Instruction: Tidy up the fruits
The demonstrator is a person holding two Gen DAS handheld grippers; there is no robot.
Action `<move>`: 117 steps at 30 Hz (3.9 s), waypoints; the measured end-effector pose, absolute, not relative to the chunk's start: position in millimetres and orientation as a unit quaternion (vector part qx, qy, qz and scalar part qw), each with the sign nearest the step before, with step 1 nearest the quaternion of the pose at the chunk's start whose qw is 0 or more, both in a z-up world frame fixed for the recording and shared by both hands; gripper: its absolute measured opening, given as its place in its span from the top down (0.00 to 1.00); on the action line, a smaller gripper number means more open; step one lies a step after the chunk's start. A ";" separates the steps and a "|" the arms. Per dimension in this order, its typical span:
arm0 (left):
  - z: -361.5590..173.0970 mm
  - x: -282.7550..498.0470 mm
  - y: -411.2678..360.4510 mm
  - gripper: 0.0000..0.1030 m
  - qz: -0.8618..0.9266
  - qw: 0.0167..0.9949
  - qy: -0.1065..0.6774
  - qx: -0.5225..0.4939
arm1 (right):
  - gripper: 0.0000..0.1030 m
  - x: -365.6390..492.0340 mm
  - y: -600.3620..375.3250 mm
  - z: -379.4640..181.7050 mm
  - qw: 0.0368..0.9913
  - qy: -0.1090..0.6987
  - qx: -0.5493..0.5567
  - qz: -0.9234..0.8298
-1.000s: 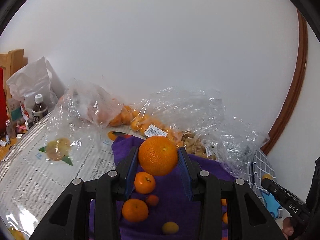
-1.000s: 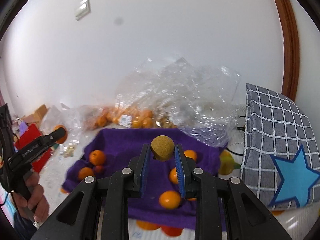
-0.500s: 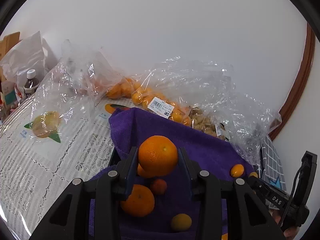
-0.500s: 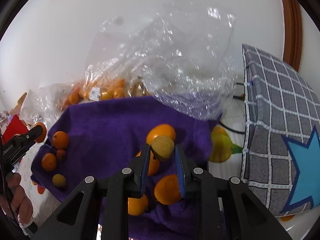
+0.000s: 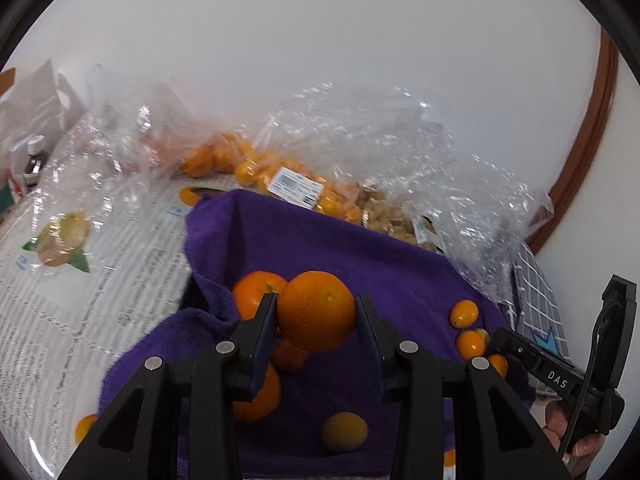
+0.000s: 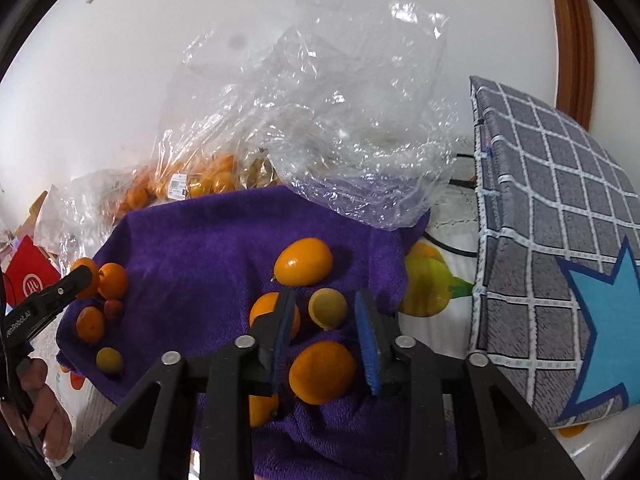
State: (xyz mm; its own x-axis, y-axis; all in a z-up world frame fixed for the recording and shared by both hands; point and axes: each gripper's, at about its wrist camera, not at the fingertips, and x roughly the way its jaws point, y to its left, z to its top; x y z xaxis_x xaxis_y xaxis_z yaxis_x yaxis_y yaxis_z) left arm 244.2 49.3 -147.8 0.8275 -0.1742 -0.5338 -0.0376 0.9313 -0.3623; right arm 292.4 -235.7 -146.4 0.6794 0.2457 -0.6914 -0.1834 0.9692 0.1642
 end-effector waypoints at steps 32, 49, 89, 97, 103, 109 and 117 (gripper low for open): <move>-162.6 254.4 15.2 0.53 -0.067 0.932 0.340 -0.110 | 0.57 279.2 -226.2 -143.6 0.920 0.375 -0.001 0.113; -103.8 189.0 18.3 0.41 -0.082 0.944 0.295 -0.121 | 0.49 215.6 -222.4 -79.3 0.932 0.351 -0.003 0.087; -21.9 12.0 -8.9 0.04 -0.006 0.966 0.257 -0.037 | 0.08 8.5 -252.4 17.4 0.956 0.286 -0.012 0.056; -20.1 9.0 -10.3 0.04 -0.003 0.967 0.254 -0.035 | 0.08 6.3 -251.3 18.2 0.957 0.285 -0.013 0.058; -19.5 8.2 -10.2 0.04 -0.003 0.967 0.253 -0.036 | 0.08 4.8 -252.1 19.2 0.957 0.284 -0.012 0.056; -19.0 7.5 -10.7 0.04 -0.006 0.967 0.252 -0.037 | 0.08 2.6 -253.2 20.2 0.958 0.281 -0.011 0.056; -18.7 5.3 -13.5 0.04 -0.005 0.968 0.249 -0.036 | 0.08 2.6 -254.2 20.1 0.958 0.281 -0.012 0.055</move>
State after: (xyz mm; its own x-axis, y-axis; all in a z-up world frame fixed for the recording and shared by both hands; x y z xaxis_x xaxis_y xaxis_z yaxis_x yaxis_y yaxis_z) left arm 5.3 -13.5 -18.7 0.8756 -0.0270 -0.4824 -0.0091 0.9973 -0.0724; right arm 2.6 -254.2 20.1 0.8357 0.0991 -0.5402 -0.1125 0.9936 0.0084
